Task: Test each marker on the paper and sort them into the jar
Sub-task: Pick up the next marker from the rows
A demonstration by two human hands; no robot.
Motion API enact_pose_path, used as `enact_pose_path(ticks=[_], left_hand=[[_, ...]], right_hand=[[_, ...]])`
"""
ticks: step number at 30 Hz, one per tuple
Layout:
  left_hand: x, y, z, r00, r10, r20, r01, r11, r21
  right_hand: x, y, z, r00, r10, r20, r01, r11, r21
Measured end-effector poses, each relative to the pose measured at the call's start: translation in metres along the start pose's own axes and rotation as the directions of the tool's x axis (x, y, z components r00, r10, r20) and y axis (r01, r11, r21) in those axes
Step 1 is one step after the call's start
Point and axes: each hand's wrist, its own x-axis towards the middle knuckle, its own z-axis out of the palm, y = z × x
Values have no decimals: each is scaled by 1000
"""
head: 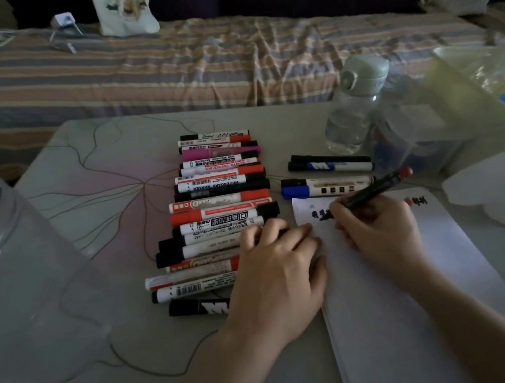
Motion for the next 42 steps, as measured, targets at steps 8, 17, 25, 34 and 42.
enact_pose_path(ticks=[8,17,25,34,42], left_hand=[[2,1,1,1000,-16,-12,16,1000,6],[2,1,2,1000,-17,-24,17,1000,10],[3,1,3,999,-20,-40,20,1000,10],[3,1,3,999,-15,-43,15,1000,4],[1,0,3,999,-2,-40,2,1000,-3]], right_hand=[[-1,4,2,999,-46,0,46,998,-42],[0,6,4,998,-59,21,61,995,-77],[-1,6,3,998,-51,31,53,996,-69],[-1,9,3,996,-90,2,90,993,-71],[-1,12,3,990,-138,-6,137,985,-108]])
